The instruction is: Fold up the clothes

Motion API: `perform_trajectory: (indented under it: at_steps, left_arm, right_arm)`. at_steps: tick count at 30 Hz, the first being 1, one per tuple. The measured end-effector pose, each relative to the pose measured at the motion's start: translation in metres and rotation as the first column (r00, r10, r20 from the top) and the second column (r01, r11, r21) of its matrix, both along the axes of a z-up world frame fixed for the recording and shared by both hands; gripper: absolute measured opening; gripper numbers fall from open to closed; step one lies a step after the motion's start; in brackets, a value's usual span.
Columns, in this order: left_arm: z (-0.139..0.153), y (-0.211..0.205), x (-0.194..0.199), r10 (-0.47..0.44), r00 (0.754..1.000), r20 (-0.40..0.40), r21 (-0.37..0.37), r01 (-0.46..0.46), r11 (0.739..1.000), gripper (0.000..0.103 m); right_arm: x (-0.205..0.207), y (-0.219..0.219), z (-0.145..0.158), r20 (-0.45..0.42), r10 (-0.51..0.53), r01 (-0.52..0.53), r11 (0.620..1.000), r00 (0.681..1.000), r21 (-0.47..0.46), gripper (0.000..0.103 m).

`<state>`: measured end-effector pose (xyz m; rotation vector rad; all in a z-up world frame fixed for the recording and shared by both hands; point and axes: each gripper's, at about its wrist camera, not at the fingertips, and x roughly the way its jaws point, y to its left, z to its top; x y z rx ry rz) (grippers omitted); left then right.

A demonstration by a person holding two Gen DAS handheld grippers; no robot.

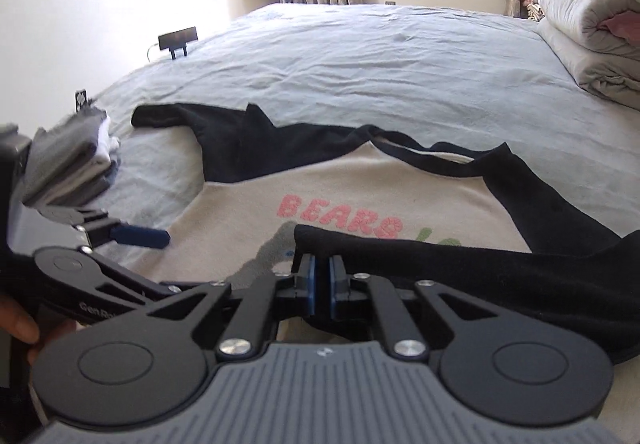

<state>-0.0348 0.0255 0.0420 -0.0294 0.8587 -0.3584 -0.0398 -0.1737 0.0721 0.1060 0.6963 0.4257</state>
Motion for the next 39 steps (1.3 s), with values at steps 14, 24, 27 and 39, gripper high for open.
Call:
perform_trajectory:
  at_steps: [14, 24, 27, 39]
  left_arm:
    - [0.004, 0.0, -0.002, -0.146, 0.988, -0.047, -0.377, 0.118, 0.919, 0.087]
    - [-0.026, 0.027, 0.015, -0.006, 0.948, -0.318, -0.596, -0.195, 0.779, 0.087]
    - [-0.032, 0.031, 0.016, 0.008, 0.932, -0.362, -0.646, -0.257, 0.719, 0.088]
    - [-0.035, 0.029, 0.016, 0.037, 0.924, -0.38, -0.704, -0.314, 0.637, 0.092]
  right_arm:
    - [0.005, -0.001, -0.005, -0.095, 0.003, 0.02, 0.969, 0.995, 0.246, 0.009]
    - [0.007, -0.009, -0.018, -0.148, -0.017, 0.061, 0.953, 0.989, 0.296, 0.01]
    - [0.004, -0.002, -0.017, -0.13, -0.005, 0.043, 0.956, 0.992, 0.291, 0.011]
    - [-0.014, 0.022, -0.003, -0.015, 0.041, -0.036, 0.962, 0.999, 0.271, 0.011]
